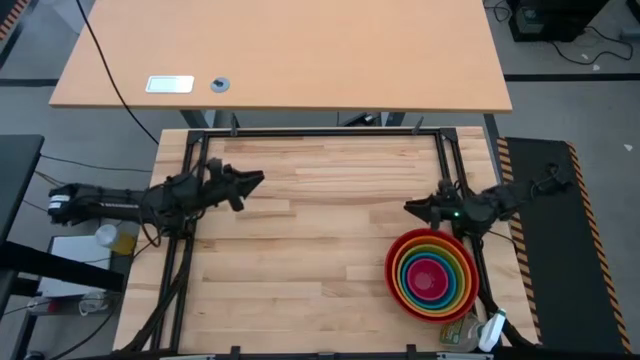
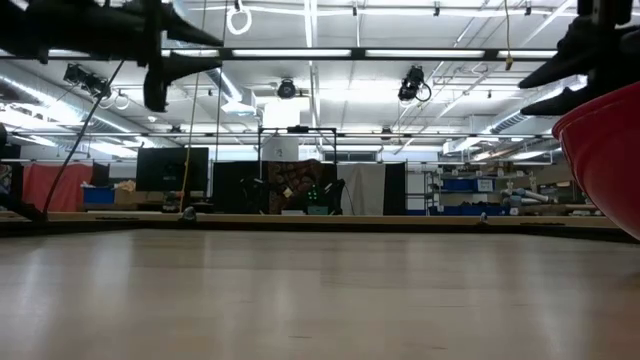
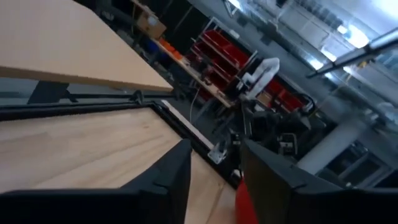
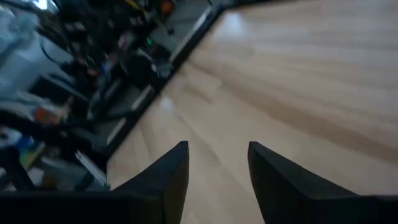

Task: Nest bowls inside each other
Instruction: Return to Home Position

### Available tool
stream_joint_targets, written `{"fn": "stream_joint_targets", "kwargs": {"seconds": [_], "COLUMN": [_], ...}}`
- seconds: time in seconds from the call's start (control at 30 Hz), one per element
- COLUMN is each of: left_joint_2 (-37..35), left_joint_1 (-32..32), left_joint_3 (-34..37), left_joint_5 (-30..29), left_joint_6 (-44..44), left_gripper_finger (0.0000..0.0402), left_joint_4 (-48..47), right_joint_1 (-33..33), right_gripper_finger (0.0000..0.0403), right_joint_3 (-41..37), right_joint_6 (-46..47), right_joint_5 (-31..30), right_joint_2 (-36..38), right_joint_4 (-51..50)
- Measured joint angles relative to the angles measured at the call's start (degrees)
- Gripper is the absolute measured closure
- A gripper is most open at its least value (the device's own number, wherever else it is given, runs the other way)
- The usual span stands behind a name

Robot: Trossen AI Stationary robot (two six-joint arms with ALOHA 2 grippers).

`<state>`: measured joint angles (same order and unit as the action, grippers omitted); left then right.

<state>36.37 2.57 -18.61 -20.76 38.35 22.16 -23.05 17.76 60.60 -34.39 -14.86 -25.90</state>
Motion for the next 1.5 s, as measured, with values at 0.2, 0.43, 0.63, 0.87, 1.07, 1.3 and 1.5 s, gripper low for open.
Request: {"fn": "stream_joint_targets", "kwargs": {"seconds": [0.2,0.43,0.63,0.87,1.07,1.3,1.5], "left_joint_2": [-5.6,-7.7,-7.7,-7.7,-7.7,-7.7,-7.5], "left_joint_1": [1.9,1.9,1.9,1.7,1.6,1.6,1.7], "left_joint_3": [6.0,11.3,12.5,17.8,18.1,18.1,18.1], "left_joint_5": [0.0,0.0,-0.2,-1.2,1.5,9.3,10.0], "left_joint_6": [2.9,7.4,9.3,12.5,11.2,5.3,-4.9], "left_gripper_finger": [0.0287,0.0309,0.033,0.0362,0.0397,0.0393,0.0393], "left_joint_4": [0.1,0.4,0.8,7.9,9.1,7.9,2.2], "right_joint_1": [8.6,16.7,23.3,33.1,41.7,44.9,44.9], "right_gripper_finger": [0.0241,0.0246,0.0246,0.0251,0.0255,0.0256,0.0256], "right_joint_3": [-6.5,-12.7,-15.1,-15.4,-15.4,-15.4,-15.5], "right_joint_6": [-5.2,-5.3,-7.1,-11.2,-10.3,-9.8,-29.1], "right_joint_5": [4.5,11.7,16.3,21.2,29.0,25.2,25.2], "right_joint_2": [3.3,4.1,4.2,4.2,4.2,4.1,4.1], "right_joint_4": [10.1,19.0,25.9,30.1,30.6,28.2,24.0]}}
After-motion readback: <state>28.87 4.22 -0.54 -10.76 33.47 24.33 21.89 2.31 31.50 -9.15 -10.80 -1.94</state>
